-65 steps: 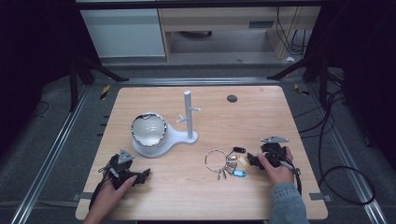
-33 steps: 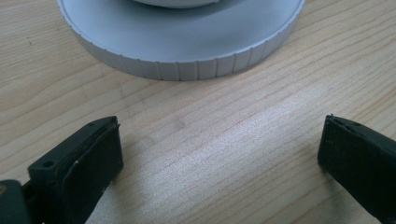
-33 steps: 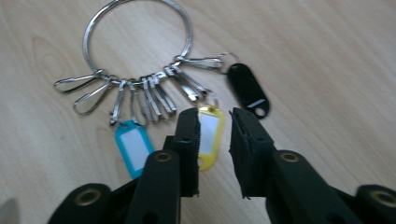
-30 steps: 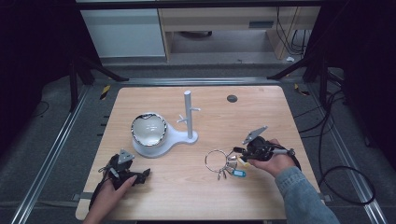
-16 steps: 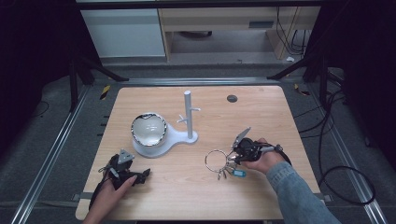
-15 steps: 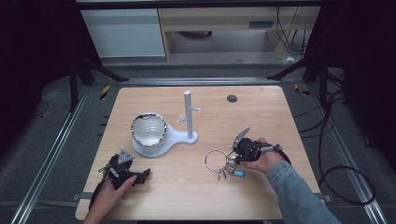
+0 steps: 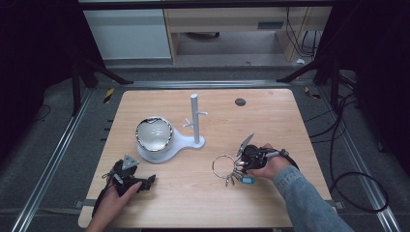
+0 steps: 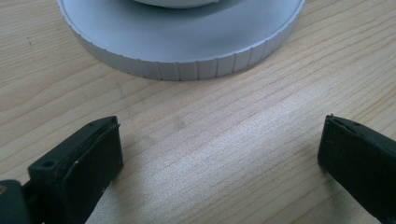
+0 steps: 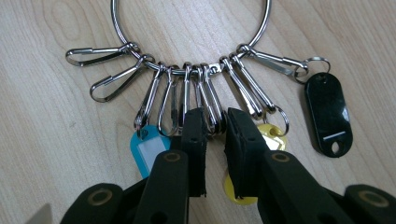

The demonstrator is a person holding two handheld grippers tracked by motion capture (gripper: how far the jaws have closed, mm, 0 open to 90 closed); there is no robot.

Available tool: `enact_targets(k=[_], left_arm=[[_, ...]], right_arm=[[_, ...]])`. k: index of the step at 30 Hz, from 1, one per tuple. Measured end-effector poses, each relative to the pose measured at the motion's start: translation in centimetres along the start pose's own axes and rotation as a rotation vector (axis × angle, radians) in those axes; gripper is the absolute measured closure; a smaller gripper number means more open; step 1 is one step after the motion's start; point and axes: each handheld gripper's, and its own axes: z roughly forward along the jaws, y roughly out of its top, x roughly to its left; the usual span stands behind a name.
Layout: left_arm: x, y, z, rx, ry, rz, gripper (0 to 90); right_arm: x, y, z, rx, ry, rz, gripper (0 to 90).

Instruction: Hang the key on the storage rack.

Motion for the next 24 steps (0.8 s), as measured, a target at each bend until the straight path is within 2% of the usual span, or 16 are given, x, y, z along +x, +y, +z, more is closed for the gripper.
enact_targets(k=[15,18,24], left_arm=[[0.0,0.0,0.0,0.0,0.0,0.0,0.0],[0.0,0.0,0.0,0.0,0.0,0.0,0.0],[0.0,0.0,0.0,0.0,0.0,0.0,0.0]], right_arm=[[0.2,1.6,0.6,0.048,0.005,-0.038,79.2],[0.2,1.8,0.7,0.052,0.015,-0.033,84.1],[0.1,1.9,0.7,0.054,0.017,-0.022,85.2]])
